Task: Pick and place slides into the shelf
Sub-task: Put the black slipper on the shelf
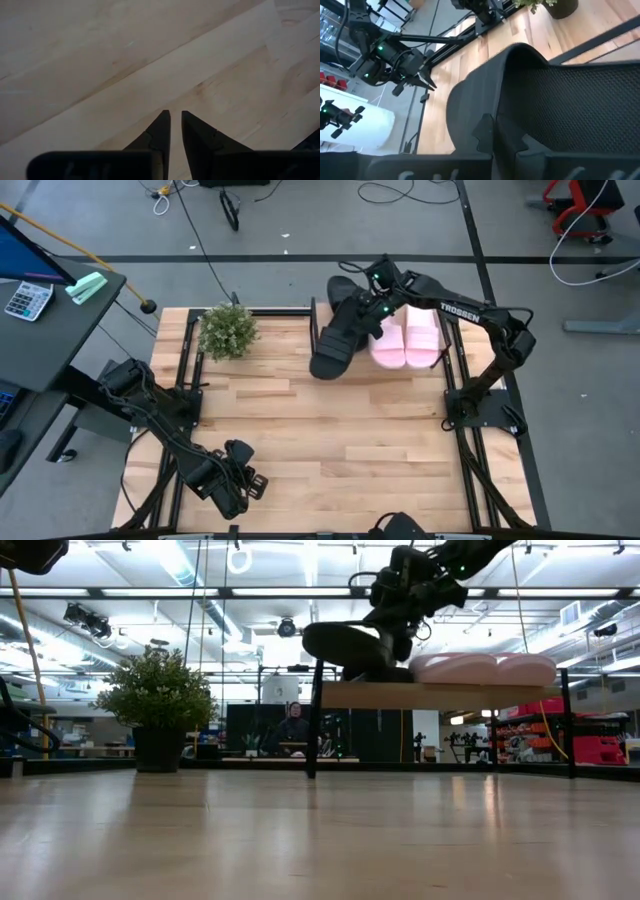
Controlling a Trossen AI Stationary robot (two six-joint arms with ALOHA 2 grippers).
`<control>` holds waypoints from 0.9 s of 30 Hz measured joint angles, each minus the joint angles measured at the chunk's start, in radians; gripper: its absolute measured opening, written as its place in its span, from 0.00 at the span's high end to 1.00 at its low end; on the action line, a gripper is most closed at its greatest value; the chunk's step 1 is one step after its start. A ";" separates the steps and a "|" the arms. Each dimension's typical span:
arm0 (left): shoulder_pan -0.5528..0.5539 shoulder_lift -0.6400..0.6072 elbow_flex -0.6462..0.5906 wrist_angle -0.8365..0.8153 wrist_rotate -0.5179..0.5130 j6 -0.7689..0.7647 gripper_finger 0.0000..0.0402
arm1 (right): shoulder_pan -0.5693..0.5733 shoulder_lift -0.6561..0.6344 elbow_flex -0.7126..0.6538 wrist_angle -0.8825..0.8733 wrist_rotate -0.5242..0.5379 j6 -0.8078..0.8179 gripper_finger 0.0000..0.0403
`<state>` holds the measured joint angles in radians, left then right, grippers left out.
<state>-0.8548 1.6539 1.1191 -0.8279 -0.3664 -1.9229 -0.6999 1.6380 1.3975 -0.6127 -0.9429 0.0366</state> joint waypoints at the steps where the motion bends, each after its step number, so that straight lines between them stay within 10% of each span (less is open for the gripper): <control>1: 0.000 0.000 0.000 0.000 0.000 -0.003 0.88 | -0.002 0.005 0.000 0.003 0.002 -0.001 0.99; 18: 0.000 0.000 0.000 0.001 0.000 -0.029 0.89 | -0.006 -0.006 0.125 0.016 0.180 -0.081 0.99; 27: 0.000 0.000 0.000 0.001 0.000 -0.035 0.89 | -0.027 -0.008 0.289 -0.074 0.574 -0.349 0.99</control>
<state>-0.8547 1.6539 1.1191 -0.8271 -0.3660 -1.9583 -0.7265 1.6305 1.6863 -0.6868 -0.3691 -0.3122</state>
